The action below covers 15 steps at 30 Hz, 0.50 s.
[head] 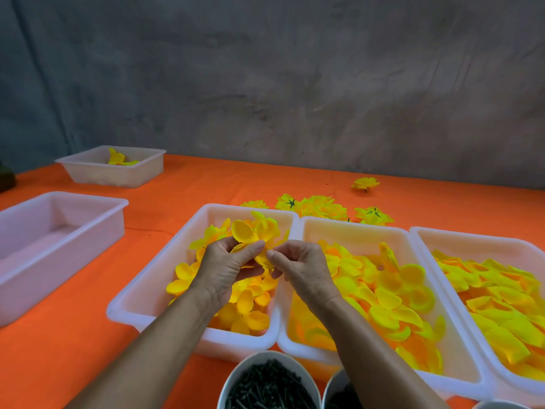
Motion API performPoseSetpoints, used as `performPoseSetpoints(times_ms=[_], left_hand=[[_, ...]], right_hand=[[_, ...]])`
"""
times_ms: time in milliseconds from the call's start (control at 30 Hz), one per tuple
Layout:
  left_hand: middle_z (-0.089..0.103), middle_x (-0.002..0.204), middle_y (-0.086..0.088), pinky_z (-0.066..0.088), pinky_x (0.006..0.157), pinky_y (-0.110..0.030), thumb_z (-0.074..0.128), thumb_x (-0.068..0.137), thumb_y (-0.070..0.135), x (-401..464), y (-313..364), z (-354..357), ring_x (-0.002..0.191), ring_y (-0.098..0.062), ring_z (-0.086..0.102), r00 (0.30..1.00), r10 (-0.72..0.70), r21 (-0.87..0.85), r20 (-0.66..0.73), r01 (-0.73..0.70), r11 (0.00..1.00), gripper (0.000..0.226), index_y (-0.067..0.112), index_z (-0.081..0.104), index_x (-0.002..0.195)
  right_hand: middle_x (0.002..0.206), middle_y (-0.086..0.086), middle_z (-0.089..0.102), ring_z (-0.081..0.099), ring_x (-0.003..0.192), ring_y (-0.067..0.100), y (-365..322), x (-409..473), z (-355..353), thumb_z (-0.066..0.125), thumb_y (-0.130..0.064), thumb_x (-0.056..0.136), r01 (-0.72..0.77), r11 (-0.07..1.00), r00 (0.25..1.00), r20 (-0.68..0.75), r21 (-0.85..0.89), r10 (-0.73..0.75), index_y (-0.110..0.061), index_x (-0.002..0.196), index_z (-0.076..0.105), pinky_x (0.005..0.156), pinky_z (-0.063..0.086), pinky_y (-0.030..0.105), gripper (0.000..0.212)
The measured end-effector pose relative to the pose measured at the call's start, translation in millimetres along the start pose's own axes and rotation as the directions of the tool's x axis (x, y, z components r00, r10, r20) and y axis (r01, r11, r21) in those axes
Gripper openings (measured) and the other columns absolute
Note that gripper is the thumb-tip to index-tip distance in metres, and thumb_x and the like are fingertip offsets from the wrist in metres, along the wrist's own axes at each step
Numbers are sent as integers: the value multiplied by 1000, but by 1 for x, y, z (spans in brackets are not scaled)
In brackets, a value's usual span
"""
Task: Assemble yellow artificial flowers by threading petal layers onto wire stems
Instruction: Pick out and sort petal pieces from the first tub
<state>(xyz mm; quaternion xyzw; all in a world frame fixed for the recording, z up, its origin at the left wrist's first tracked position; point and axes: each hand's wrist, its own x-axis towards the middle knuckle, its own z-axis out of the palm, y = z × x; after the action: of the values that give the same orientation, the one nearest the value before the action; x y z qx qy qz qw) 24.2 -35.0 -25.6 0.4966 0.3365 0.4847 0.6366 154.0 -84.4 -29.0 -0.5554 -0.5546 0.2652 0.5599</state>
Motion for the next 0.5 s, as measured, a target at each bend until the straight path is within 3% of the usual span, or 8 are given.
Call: performPoseSetpoints(times_ms=[133,333,400,500], left_hand=[[66,61,-2,52,47,-22,70,73,11,1,1,-1,50,-11,60,995,-89,-46,53,92,995,7,12,66,77],[61,56,-2,47,44,-18,66,69,16,0,7,-4,45,-9,54,986,-48,-128,159,69,989,11,14,72,60],[60,55,-3,48,43,-19,68,67,17,0,6,-2,45,-9,55,989,-56,-140,138,75,987,7,12,69,63],[60,54,-5,52,46,-22,74,60,21,0,2,3,47,-12,57,989,-65,-29,129,69,997,12,12,68,64]], right_hand=[[51,1,58,51,43,2,-3,-1,-4,60,-6,90,-51,997,998,47,60,48,-5,76,66,48,37,14,14],[60,7,63,55,48,10,-10,-4,-8,59,-5,89,-139,933,982,170,331,86,-3,79,65,49,42,18,12],[57,6,61,54,47,10,-11,-4,-6,59,-4,89,-114,944,990,115,310,82,-5,74,65,48,42,18,15],[51,5,57,54,43,6,-7,-3,-2,59,-2,88,-38,989,998,-50,140,45,-11,67,60,46,42,18,24]])
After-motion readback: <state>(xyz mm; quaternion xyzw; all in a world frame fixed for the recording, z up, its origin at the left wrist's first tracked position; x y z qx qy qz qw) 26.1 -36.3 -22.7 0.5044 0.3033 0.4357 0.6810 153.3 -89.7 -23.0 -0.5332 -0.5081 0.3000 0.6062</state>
